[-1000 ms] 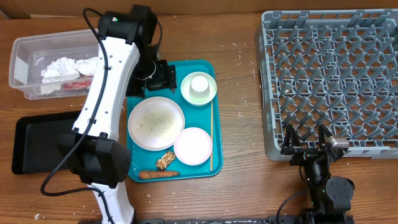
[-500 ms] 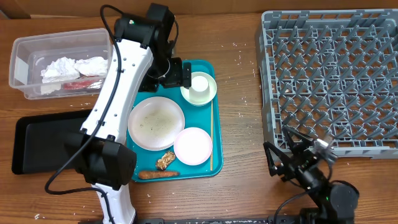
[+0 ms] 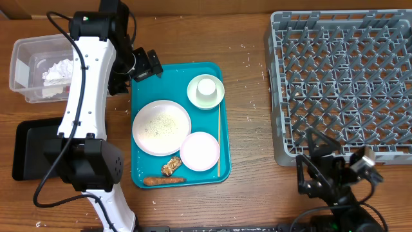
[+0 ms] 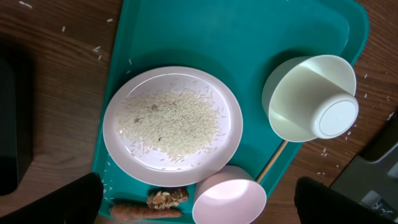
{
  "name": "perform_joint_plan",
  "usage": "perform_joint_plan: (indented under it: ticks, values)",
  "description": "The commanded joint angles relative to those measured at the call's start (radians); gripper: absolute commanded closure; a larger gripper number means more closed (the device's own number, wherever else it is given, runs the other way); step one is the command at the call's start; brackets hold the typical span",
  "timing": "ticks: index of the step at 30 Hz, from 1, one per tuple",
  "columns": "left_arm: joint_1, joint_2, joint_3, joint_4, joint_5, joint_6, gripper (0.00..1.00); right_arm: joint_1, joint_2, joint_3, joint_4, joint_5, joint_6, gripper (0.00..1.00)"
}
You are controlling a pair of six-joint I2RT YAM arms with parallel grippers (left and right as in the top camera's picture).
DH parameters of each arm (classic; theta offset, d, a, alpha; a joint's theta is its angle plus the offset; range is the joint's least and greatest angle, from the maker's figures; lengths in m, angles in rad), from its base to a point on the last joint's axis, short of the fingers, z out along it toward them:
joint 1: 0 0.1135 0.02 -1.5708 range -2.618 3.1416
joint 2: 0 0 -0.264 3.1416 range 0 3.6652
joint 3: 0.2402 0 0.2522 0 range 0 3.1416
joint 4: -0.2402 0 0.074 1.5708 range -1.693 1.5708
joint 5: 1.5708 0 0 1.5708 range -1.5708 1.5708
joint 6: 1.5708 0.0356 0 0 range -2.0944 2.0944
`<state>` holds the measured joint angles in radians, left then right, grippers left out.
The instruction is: Sort waste into correct bins and load items into the dishwasher
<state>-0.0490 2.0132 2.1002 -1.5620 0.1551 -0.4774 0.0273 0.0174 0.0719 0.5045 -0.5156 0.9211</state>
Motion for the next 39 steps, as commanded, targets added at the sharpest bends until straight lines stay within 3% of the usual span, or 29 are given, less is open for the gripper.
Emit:
perform_joint_plan:
  ticks: [1,9,15,18,19,21,22,23,27,33,35,39]
  values:
    - [-0.008,0.012,-0.004,0.014,-0.005,-0.032,0.00,0.005,0.056,0.160,-0.043,-0.003,-0.130,0.00]
    - [-0.010,0.012,-0.004,0.049,-0.006,-0.032,0.00,0.005,0.435,0.681,-0.565,-0.137,-0.599,0.00]
    - [0.011,0.012,-0.004,0.089,-0.065,-0.032,0.00,0.029,0.805,1.146,-1.096,-0.203,-0.880,0.00]
    - [0.055,0.012,-0.004,0.104,-0.080,-0.033,0.00,0.093,0.983,1.349,-1.368,-0.123,-0.975,0.00]
    - [0.098,0.012,-0.004,0.105,-0.094,-0.032,0.00,0.157,1.081,1.453,-1.528,-0.033,-1.019,0.00]
    - [0.143,0.012,-0.004,0.102,-0.111,-0.032,0.00,0.244,1.178,1.537,-1.677,0.104,-1.062,0.00]
    - [0.168,0.012,-0.004,0.101,-0.111,-0.032,0.00,0.302,1.234,1.571,-1.750,0.192,-1.068,0.00]
    - [0.232,0.012,-0.004,0.096,-0.110,-0.032,0.00,0.454,1.370,1.604,-1.893,0.361,-1.067,0.00]
    - [0.294,0.012,-0.004,0.097,-0.110,-0.032,0.00,0.597,1.543,1.604,-1.998,0.407,-1.051,0.00]
    - [0.332,0.012,-0.004,0.096,-0.115,-0.031,0.00,0.728,1.739,1.604,-2.006,0.393,-1.026,0.00]
    - [0.332,0.012,-0.004,0.097,-0.168,0.038,0.00,0.782,1.787,1.603,-1.959,0.286,-1.025,0.00]
    - [0.332,0.012,-0.004,0.102,-0.279,0.054,0.00,0.813,1.792,1.603,-1.873,0.056,-1.025,0.00]
